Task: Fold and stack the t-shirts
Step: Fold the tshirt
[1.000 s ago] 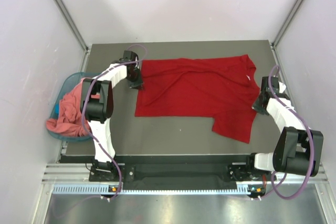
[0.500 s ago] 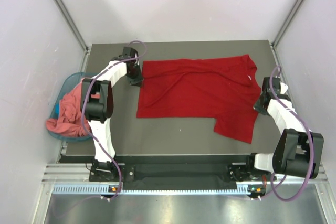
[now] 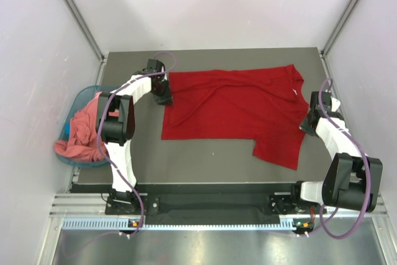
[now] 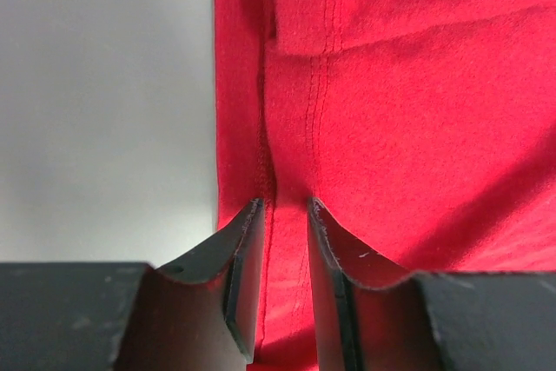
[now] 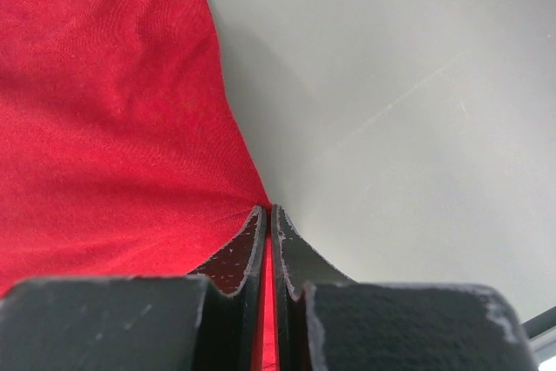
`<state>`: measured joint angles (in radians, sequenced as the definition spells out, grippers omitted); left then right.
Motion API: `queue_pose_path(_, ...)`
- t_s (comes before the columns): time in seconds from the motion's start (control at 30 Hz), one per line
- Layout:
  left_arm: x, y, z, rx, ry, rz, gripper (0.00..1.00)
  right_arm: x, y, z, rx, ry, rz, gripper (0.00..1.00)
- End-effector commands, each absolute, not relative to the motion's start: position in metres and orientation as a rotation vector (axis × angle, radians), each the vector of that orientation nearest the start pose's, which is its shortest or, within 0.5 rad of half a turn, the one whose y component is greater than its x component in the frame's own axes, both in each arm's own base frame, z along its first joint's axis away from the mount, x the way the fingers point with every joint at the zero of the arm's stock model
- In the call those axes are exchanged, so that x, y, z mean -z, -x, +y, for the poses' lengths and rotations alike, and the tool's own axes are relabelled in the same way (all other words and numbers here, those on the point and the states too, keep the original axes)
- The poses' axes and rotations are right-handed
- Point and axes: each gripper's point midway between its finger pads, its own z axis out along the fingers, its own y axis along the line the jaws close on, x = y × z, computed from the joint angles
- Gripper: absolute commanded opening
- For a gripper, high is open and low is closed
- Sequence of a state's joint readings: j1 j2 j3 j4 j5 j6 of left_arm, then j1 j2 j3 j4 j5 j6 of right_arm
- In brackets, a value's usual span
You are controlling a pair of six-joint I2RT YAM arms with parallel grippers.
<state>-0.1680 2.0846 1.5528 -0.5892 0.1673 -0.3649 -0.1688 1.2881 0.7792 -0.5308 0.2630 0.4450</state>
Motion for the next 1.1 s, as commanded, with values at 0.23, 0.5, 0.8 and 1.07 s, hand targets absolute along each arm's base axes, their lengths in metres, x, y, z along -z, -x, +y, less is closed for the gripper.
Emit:
queue_pose_path(0.23, -0.046, -0.468, -0.122, 0.395, 0.217, 2.644, 0.33, -0.078, -0.280, -0.083, 0.245, -0.863, 2.368, 0.00)
queue_pose_path(0.5, -0.039, -0.472, -0.121, 0.371, 0.217, 2.657, 0.24, -0.078, -0.280, -0.083, 0.250, -0.862, 2.367, 0.00)
queue_pose_path(0.8, -0.050, -0.480, -0.113, 0.309, 0.223, 2.640, 0.00, -0.077, -0.276, -0.090, 0.304, -0.875, 2.369, 0.00)
queue_pose_path(1.07, -0.056, -0.488, -0.098, 0.192, 0.213, 2.637, 0.00, -0.076, -0.270, -0.098, 0.364, -0.899, 2.362, 0.00)
